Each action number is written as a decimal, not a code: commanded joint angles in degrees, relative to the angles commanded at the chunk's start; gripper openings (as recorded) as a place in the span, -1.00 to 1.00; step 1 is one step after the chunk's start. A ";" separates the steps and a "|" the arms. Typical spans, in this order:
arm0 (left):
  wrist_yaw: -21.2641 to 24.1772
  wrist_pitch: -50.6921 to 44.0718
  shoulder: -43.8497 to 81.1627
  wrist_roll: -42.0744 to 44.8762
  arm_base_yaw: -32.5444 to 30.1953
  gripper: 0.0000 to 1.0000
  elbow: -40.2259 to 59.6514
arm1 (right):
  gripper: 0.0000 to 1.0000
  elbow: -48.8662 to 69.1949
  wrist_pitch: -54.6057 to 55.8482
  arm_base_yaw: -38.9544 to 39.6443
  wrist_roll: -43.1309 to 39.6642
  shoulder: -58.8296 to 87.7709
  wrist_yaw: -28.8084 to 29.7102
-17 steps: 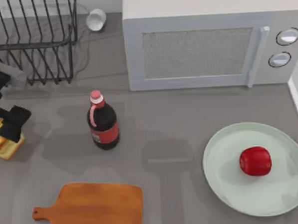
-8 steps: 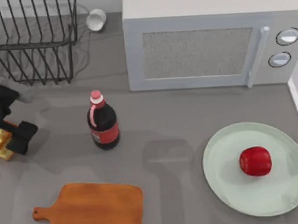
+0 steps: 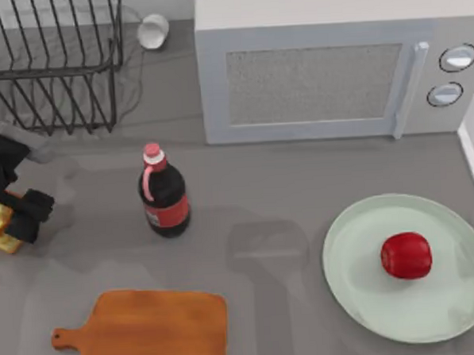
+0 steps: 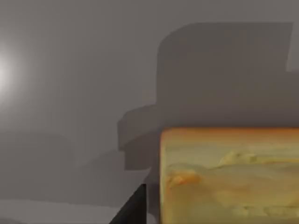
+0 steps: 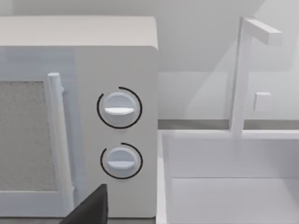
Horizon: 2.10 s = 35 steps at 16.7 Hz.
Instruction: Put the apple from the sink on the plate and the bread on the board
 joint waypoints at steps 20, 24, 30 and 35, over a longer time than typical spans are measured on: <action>0.36 -9.50 -3.36 -0.17 -0.21 -1.00 6.34 | 1.00 0.00 0.00 0.00 0.00 0.00 0.00; 0.34 -19.35 -6.71 -0.29 -0.32 -1.00 12.50 | 1.00 0.00 0.00 0.00 0.00 0.00 0.00; 0.30 -21.33 -7.64 -0.30 -0.23 -1.00 13.99 | 1.00 0.00 0.00 0.00 0.00 0.00 0.00; 0.24 -20.63 -9.27 -6.61 -4.16 -1.00 11.43 | 1.00 0.00 0.00 0.00 0.00 0.00 0.00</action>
